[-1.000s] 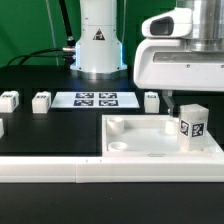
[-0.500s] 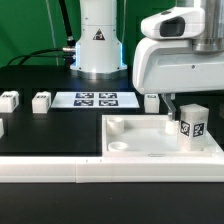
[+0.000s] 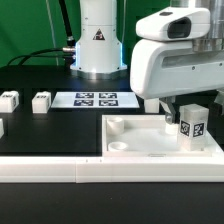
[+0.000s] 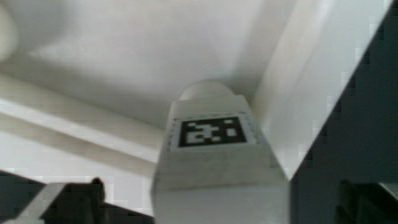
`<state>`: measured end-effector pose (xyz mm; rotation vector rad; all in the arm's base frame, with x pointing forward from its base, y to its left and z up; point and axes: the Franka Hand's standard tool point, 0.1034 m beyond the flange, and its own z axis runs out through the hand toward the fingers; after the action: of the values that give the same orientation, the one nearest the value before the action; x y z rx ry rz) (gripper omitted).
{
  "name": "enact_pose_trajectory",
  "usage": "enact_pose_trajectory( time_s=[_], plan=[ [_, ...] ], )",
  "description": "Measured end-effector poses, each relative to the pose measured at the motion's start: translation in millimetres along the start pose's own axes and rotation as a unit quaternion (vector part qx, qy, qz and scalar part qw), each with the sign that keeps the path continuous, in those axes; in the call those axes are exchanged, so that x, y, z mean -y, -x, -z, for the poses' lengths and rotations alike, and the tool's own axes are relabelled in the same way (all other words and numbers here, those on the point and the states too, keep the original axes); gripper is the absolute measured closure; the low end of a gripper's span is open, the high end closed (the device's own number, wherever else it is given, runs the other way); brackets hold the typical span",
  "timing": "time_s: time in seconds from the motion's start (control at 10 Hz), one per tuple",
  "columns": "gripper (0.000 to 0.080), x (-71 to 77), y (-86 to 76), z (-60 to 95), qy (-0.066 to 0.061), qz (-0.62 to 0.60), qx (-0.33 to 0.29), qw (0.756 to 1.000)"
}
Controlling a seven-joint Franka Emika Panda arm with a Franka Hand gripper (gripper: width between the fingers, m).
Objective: Assemble square table
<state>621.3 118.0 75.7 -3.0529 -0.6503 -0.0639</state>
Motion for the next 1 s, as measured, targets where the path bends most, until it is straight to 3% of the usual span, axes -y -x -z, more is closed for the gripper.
enact_pose_trajectory(
  time_s=[0.1, 0.3, 0.4, 0.5, 0.7, 1.0],
  plan=[
    [0.0151, 0.0, 0.0, 0.0, 0.000, -0.006, 0.000, 1.000],
    [0.0407, -0.4, 0.1, 0.0, 0.000, -0.006, 0.000, 1.000],
    [0.0407, -0.4, 0.1, 0.0, 0.000, -0.006, 0.000, 1.000],
    [0.0511, -0.5, 0.2, -0.1, 0.000, -0.008, 0.000, 1.000],
    [0.0511, -0.5, 0.3, -0.1, 0.000, -0.023, 0.000, 1.000],
    [0.0511, 0.5, 0.3, -0.5, -0.004, -0.191, -0.006, 0.982]
  ],
)
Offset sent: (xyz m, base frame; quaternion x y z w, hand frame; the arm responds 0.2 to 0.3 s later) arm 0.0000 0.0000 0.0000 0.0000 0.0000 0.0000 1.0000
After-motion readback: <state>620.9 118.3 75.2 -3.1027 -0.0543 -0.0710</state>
